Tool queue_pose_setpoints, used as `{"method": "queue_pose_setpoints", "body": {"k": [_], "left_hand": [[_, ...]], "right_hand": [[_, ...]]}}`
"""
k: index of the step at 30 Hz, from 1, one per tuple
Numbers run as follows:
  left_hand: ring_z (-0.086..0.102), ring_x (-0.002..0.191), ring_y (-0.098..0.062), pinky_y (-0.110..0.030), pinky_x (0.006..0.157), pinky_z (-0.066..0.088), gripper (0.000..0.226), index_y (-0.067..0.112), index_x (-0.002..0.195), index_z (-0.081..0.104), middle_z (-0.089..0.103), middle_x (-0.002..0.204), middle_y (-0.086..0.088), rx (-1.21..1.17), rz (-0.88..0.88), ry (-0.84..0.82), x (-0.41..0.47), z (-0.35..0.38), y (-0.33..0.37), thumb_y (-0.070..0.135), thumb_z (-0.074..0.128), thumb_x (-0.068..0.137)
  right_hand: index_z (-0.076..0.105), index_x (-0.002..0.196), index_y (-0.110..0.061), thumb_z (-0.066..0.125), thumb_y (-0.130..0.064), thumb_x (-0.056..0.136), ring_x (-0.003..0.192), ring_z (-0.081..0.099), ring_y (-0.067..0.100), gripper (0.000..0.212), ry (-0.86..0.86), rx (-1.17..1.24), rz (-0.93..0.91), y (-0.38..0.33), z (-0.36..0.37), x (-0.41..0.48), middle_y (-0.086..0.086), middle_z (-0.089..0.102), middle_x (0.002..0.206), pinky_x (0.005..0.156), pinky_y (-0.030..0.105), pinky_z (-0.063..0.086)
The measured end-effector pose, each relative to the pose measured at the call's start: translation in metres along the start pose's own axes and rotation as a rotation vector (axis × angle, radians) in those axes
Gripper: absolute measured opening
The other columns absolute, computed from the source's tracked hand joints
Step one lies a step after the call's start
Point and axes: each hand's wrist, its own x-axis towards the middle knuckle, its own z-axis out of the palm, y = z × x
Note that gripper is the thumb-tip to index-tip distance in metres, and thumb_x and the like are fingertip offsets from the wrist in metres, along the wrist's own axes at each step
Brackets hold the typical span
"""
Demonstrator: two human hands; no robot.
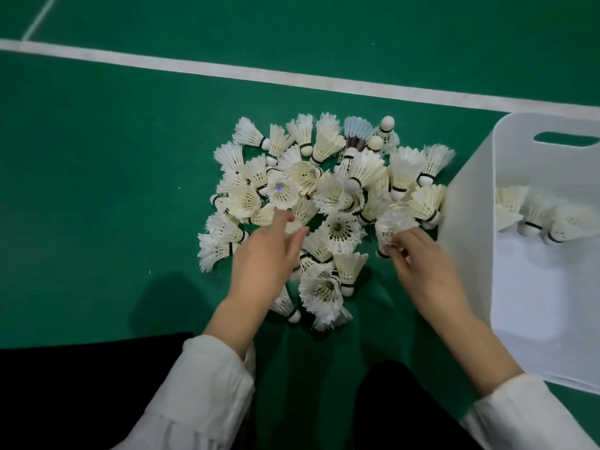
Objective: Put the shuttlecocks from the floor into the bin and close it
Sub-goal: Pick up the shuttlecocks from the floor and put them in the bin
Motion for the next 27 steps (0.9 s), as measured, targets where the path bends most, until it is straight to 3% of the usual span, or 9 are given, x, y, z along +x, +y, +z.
{"method": "queue_pose_setpoints", "body": {"k": [3,4,7,12,14,17,20,23,27], "left_hand": [[0.053,0.051,-0.014,-0.026,0.050,0.046,0.034,0.029,0.127,0.035,0.050,0.057,0.007,0.278,0.157,-0.166,0.012,0.018,0.017,0.045,0.024,0.099],[0.048,0.050,-0.015,-0.025,0.046,0.039,0.032,0.030,0.131,0.032,0.045,0.056,0.006,0.338,0.225,-0.210,0.017,0.025,0.018,0.035,0.029,0.100],[0.034,0.045,-0.012,-0.024,0.041,0.024,0.054,0.034,0.136,0.031,0.037,0.055,0.006,0.495,0.350,-0.295,0.031,0.042,0.014,0.006,0.040,0.091],[0.046,0.056,-0.016,-0.025,0.046,0.030,0.056,0.036,0.138,0.030,0.042,0.061,0.007,0.587,0.407,-0.341,0.046,0.053,0.009,0.010,0.048,0.091],[0.048,0.058,-0.018,-0.025,0.046,0.033,0.051,0.032,0.134,0.036,0.039,0.058,0.007,0.591,0.415,-0.335,0.046,0.058,0.007,0.012,0.052,0.089],[0.054,0.059,-0.019,-0.024,0.047,0.036,0.028,0.021,0.109,0.051,0.036,0.057,0.007,0.611,0.390,-0.356,0.043,0.060,0.010,0.005,0.051,0.086],[0.059,0.062,-0.019,-0.025,0.051,0.045,0.021,0.016,0.092,0.054,0.038,0.057,0.007,0.605,0.367,-0.338,0.042,0.059,0.012,-0.003,0.047,0.087],[0.058,0.060,-0.015,-0.024,0.051,0.049,0.022,0.027,0.107,0.061,0.059,0.070,0.007,0.489,0.320,-0.243,0.038,0.049,0.013,0.015,0.046,0.095],[0.062,0.087,-0.014,-0.030,0.067,0.052,0.029,0.031,0.109,0.063,0.066,0.101,0.012,0.136,0.174,-0.164,0.025,0.025,0.018,0.041,0.039,0.096]], "right_hand": [[0.062,0.091,-0.005,0.056,-0.017,0.090,0.078,0.056,0.025,0.013,0.008,-0.010,0.004,0.001,-0.001,-0.002,0.006,0.059,0.093,0.065,0.029,0.037],[0.062,0.091,-0.005,0.055,-0.017,0.091,0.078,0.056,0.025,0.014,0.009,-0.016,-0.003,0.000,-0.001,-0.003,0.006,0.059,0.093,0.065,0.029,0.037],[0.062,0.091,-0.006,0.054,-0.018,0.091,0.080,0.056,0.026,0.015,0.002,-0.020,-0.014,-0.001,0.000,-0.003,0.006,0.059,0.094,0.064,0.028,0.034],[0.061,0.092,-0.006,0.052,-0.019,0.092,0.082,0.054,0.024,0.016,-0.011,-0.008,-0.016,-0.001,0.000,-0.002,0.005,0.058,0.095,0.064,0.026,0.029],[0.061,0.092,-0.006,0.052,-0.019,0.092,0.080,0.052,0.022,0.016,-0.016,0.003,-0.020,-0.001,0.000,-0.002,0.004,0.057,0.095,0.063,0.025,0.028],[0.060,0.092,-0.006,0.051,-0.019,0.093,0.076,0.047,0.017,0.016,-0.014,0.019,-0.028,-0.002,-0.001,-0.001,0.003,0.057,0.094,0.064,0.025,0.029],[0.060,0.091,-0.006,0.051,-0.019,0.093,0.076,0.048,0.018,0.016,-0.010,0.016,-0.027,-0.001,-0.002,-0.002,0.003,0.056,0.093,0.063,0.025,0.030],[0.060,0.089,-0.007,0.052,-0.018,0.093,0.075,0.050,0.018,0.014,0.009,0.027,-0.030,-0.002,-0.003,-0.004,0.002,0.055,0.091,0.063,0.025,0.032],[0.061,0.091,-0.008,0.052,-0.017,0.092,0.075,0.046,0.013,0.013,0.041,0.048,-0.038,-0.006,-0.007,-0.005,0.000,0.055,0.091,0.065,0.022,0.031]]}}
